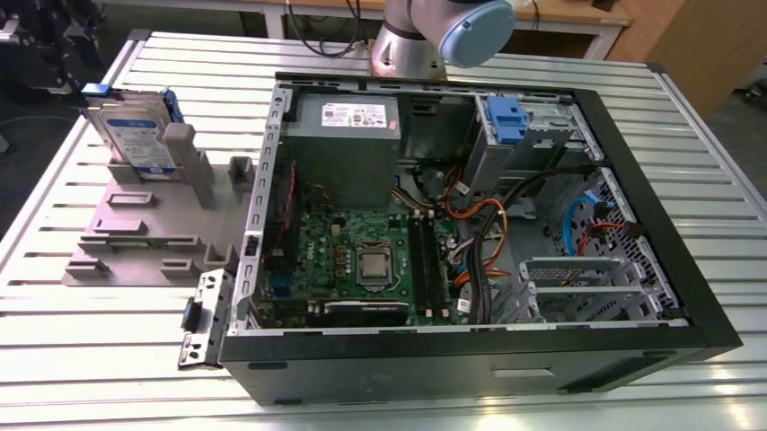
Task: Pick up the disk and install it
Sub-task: 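Pick up the disk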
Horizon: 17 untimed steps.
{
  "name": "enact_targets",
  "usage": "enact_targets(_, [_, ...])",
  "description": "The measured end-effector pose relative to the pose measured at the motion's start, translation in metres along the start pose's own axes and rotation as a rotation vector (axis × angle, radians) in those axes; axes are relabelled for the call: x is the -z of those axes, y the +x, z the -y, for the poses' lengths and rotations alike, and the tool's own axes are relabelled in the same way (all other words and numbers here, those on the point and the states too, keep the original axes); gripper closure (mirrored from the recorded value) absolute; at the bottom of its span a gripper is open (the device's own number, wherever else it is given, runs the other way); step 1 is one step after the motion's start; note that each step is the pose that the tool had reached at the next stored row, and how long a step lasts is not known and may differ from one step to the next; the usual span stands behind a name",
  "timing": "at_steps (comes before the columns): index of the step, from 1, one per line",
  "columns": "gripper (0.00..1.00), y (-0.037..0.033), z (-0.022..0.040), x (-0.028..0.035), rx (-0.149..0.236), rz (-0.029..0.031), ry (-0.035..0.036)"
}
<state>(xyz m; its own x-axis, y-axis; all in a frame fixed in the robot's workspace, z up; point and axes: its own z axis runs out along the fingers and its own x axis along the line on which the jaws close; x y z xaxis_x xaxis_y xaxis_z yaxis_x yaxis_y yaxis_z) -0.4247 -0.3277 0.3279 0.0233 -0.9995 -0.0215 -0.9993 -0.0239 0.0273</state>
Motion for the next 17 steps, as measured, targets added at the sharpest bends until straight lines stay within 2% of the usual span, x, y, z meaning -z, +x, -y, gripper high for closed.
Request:
enact_targets(7, [0.29,-0.0042,0.0002,-0.0052,0.0,0.0,-0.0001])
enact_targets(12, [0.29,-0.0046,0.0002,-0.0104,0.0,-0.0001,-0.0001])
enact_targets(17, [0.29,-0.0046,0.0002,-0.0112,0.0,-0.0001,-0.0001])
